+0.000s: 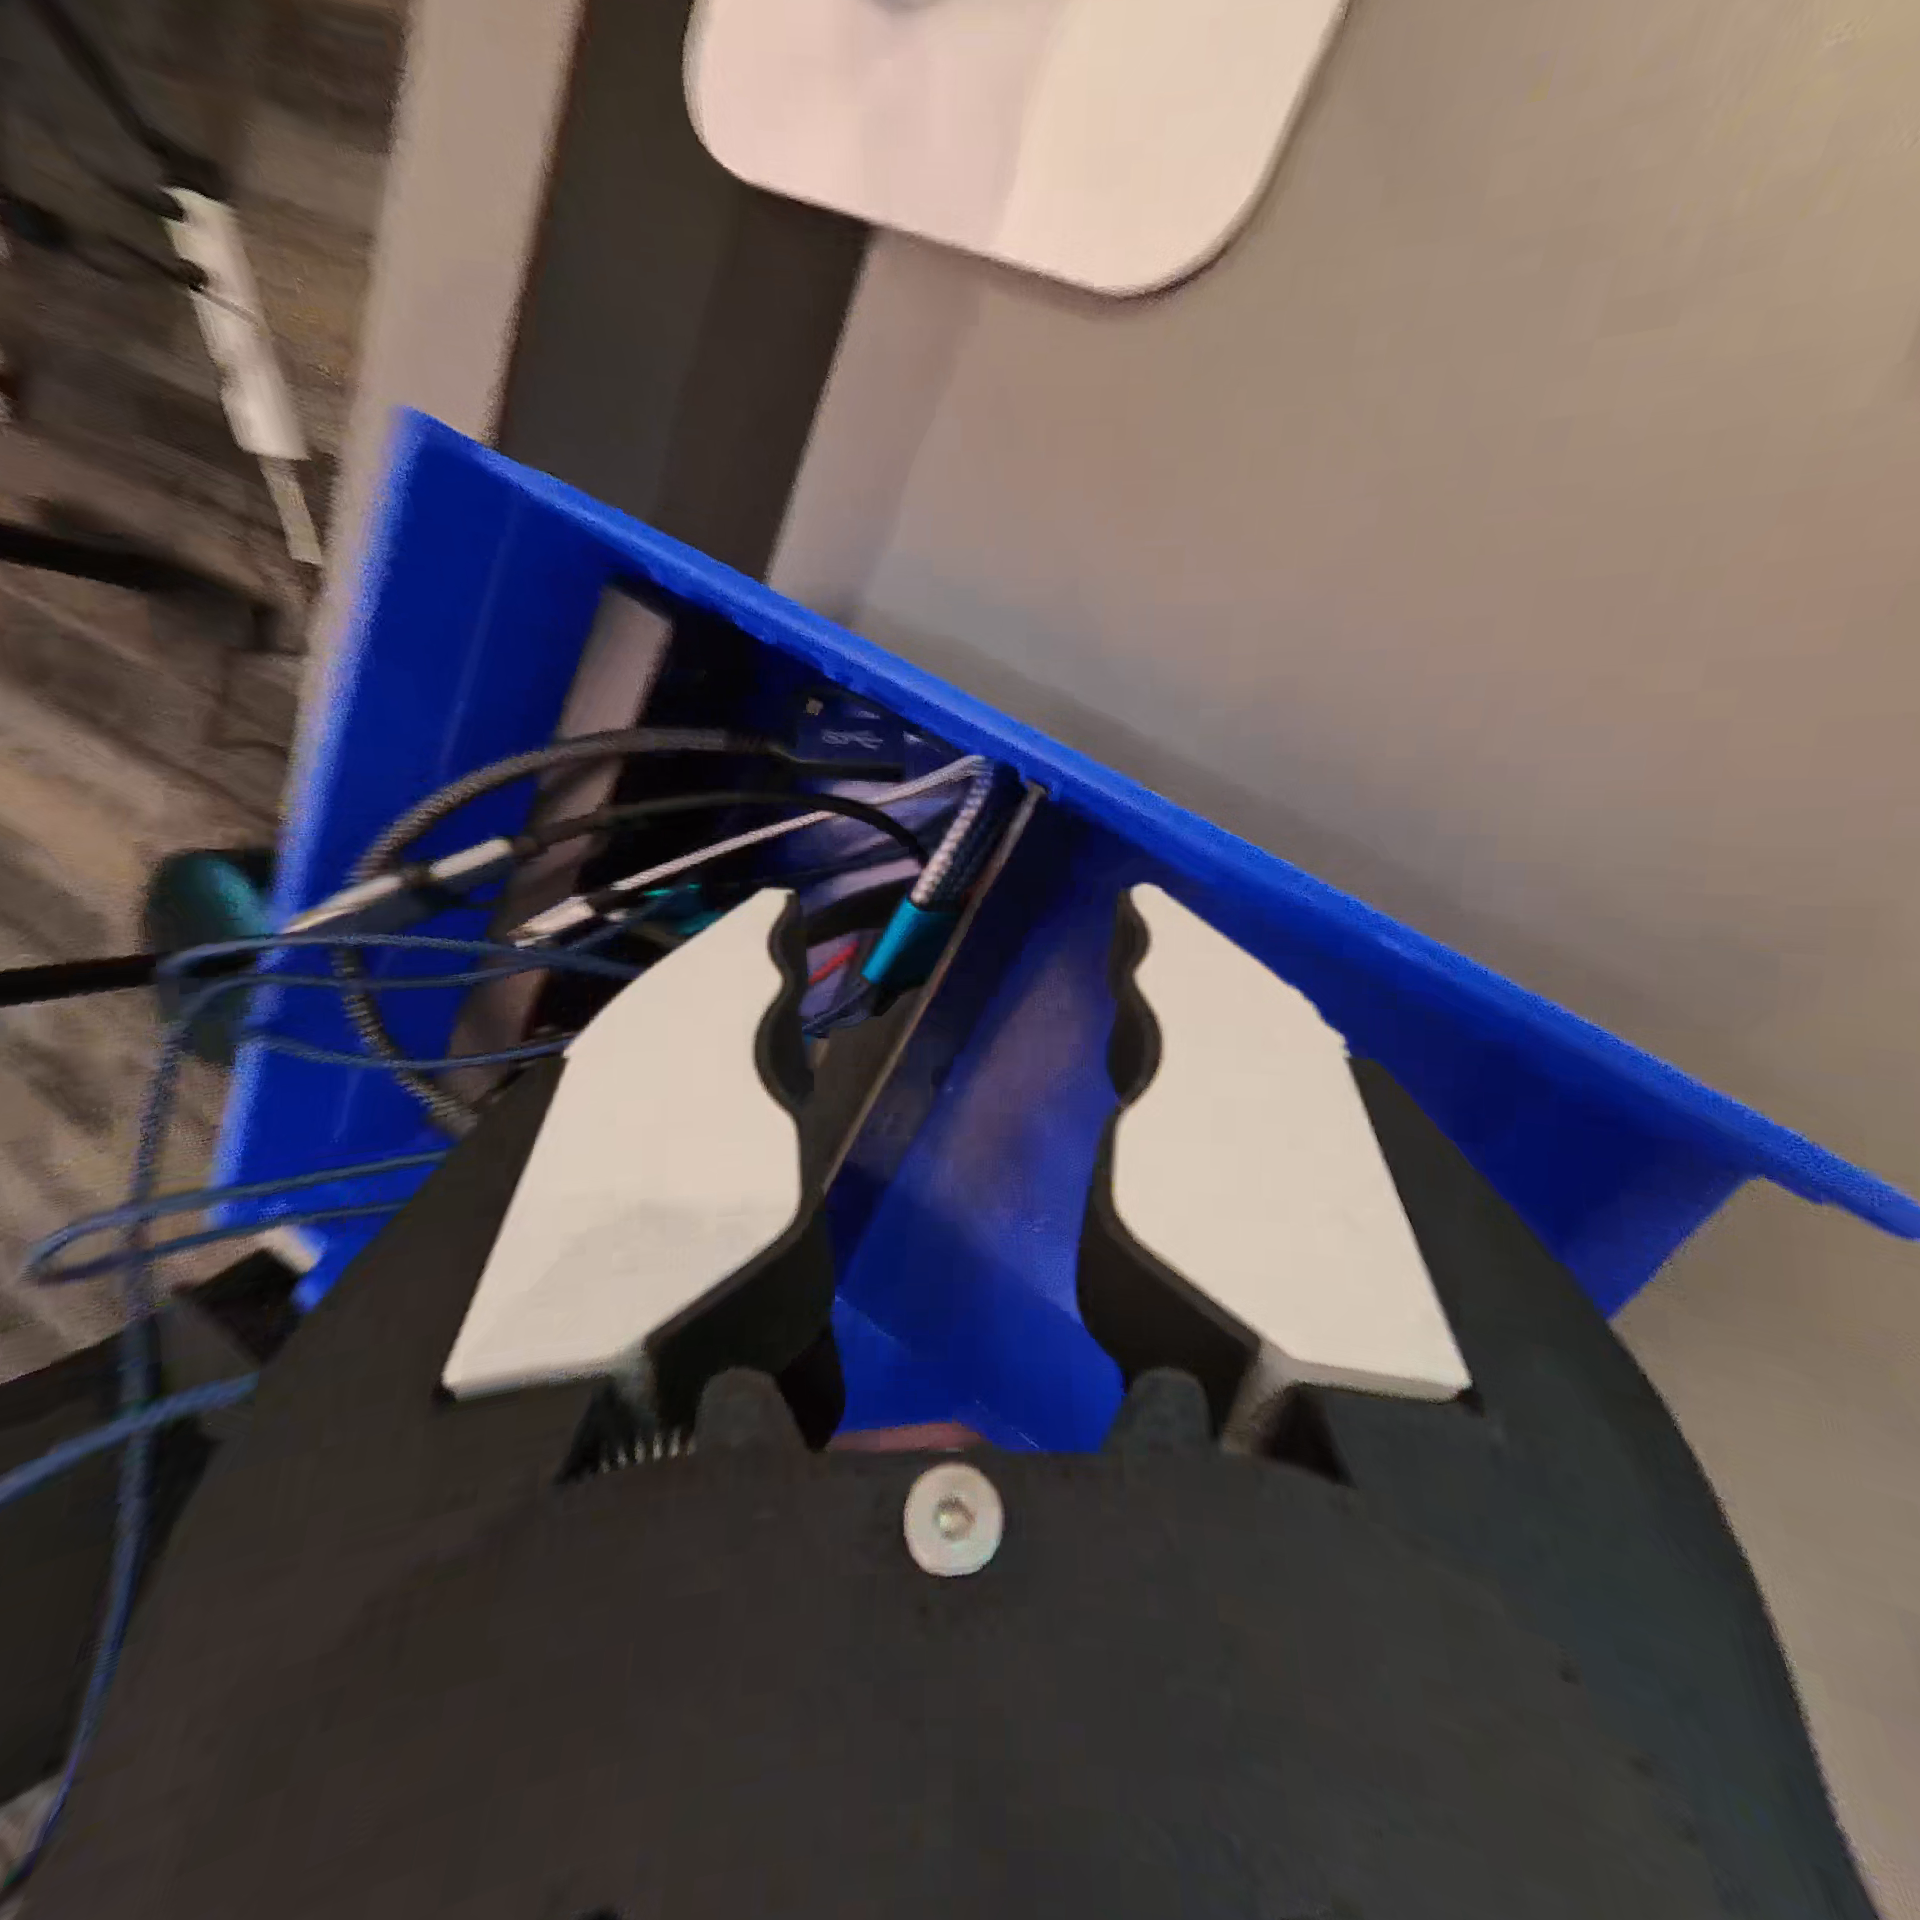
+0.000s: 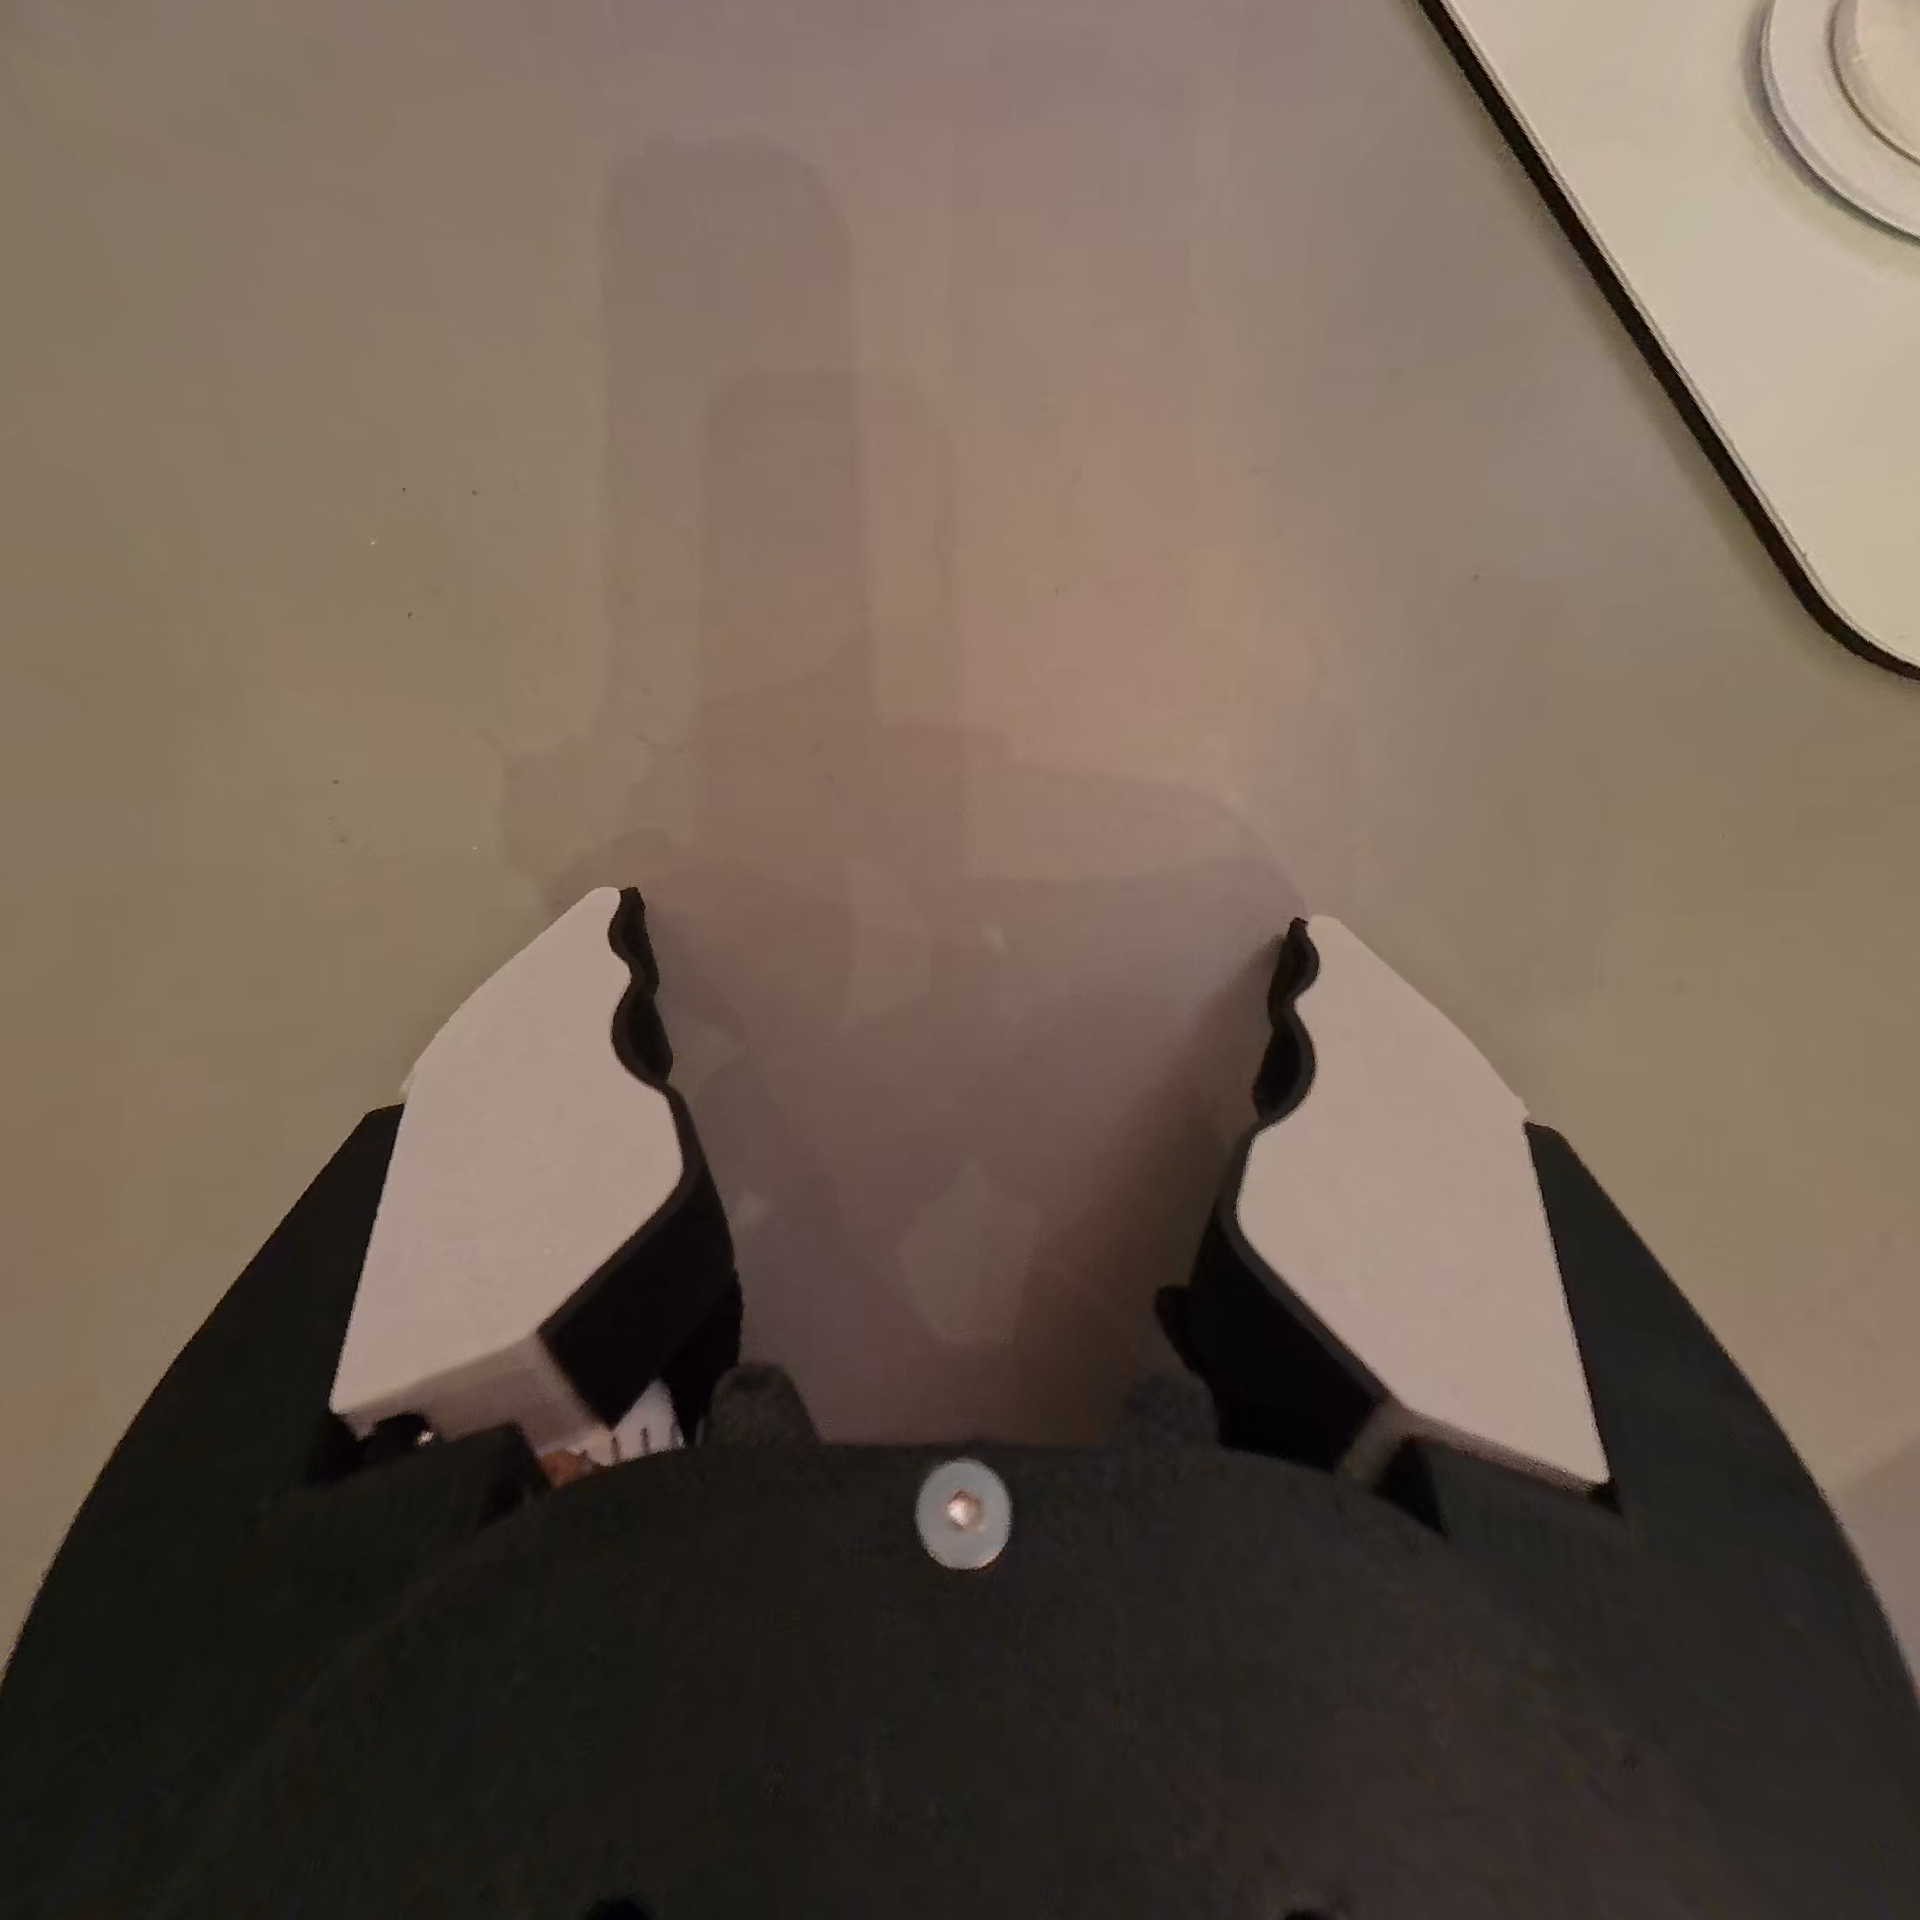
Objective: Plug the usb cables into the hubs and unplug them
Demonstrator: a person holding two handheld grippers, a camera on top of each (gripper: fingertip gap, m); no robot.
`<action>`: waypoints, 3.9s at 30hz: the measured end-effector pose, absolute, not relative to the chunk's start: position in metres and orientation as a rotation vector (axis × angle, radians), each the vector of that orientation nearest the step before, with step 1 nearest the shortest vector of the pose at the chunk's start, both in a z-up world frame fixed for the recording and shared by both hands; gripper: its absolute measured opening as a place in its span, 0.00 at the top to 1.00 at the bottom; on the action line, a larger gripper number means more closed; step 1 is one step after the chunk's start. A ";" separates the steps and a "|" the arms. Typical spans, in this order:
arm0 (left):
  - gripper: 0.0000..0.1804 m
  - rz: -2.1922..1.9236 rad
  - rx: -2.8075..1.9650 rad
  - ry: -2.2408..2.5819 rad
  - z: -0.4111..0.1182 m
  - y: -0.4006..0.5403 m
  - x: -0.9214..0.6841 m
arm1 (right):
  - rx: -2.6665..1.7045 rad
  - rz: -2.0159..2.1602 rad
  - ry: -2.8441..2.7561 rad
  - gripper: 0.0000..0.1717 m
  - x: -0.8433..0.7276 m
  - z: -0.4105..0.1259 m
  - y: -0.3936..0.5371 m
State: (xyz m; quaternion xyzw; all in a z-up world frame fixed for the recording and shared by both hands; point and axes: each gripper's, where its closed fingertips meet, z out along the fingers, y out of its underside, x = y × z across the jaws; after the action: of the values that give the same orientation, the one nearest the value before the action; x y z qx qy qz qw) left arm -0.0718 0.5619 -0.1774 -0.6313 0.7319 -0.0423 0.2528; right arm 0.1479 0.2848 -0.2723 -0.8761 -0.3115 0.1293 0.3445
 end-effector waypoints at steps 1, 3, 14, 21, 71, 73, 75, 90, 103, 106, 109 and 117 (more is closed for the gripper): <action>0.70 -0.134 -1.745 2.048 -0.185 0.562 -0.073 | -2.275 0.336 -0.810 0.36 0.148 -0.272 0.285; 0.74 -0.142 -1.781 2.124 -0.197 0.566 -0.076 | -2.273 0.338 -0.812 0.36 0.148 -0.272 0.285; 0.89 -0.469 -1.921 2.139 -0.200 0.565 -0.065 | -2.266 0.345 -0.826 0.38 0.148 -0.272 0.283; 0.97 -0.746 -1.857 1.906 -0.156 0.573 -0.059 | -2.263 0.349 -0.832 0.39 0.147 -0.271 0.283; 0.99 -1.059 -1.184 1.635 0.041 0.263 0.076 | -2.255 0.360 -0.850 0.41 0.147 -0.271 0.281; 0.99 -1.082 -1.177 1.699 0.005 0.230 0.081 | -2.255 0.359 -0.849 0.41 0.147 -0.271 0.281; 0.99 -1.198 -1.207 1.785 -0.034 0.191 0.081 | -2.257 0.357 -0.837 0.42 0.150 -0.271 0.282; 0.60 -1.154 -1.410 1.895 -0.165 0.160 0.048 | -2.260 0.350 -0.820 0.44 0.155 -0.270 0.282; 0.63 0.111 -1.573 1.799 -0.071 0.536 -0.092 | -2.260 0.350 -0.820 0.44 0.155 -0.270 0.282; 0.62 0.123 -1.700 1.906 -0.107 0.572 -0.108 | -2.260 0.350 -0.820 0.44 0.155 -0.270 0.282; 0.77 0.244 -1.790 2.024 -0.144 0.588 -0.121 | -2.260 0.350 -0.820 0.44 0.155 -0.270 0.282; 0.95 0.260 -1.824 1.891 -0.114 0.620 -0.120 | -2.260 0.351 -0.821 0.44 0.155 -0.270 0.282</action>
State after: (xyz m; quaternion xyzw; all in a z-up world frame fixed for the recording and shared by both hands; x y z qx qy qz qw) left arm -0.1204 0.6202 -0.1136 -0.6692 0.6939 0.0955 0.2481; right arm 0.1552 0.2815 -0.2704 -0.8718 -0.3167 0.1353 0.3485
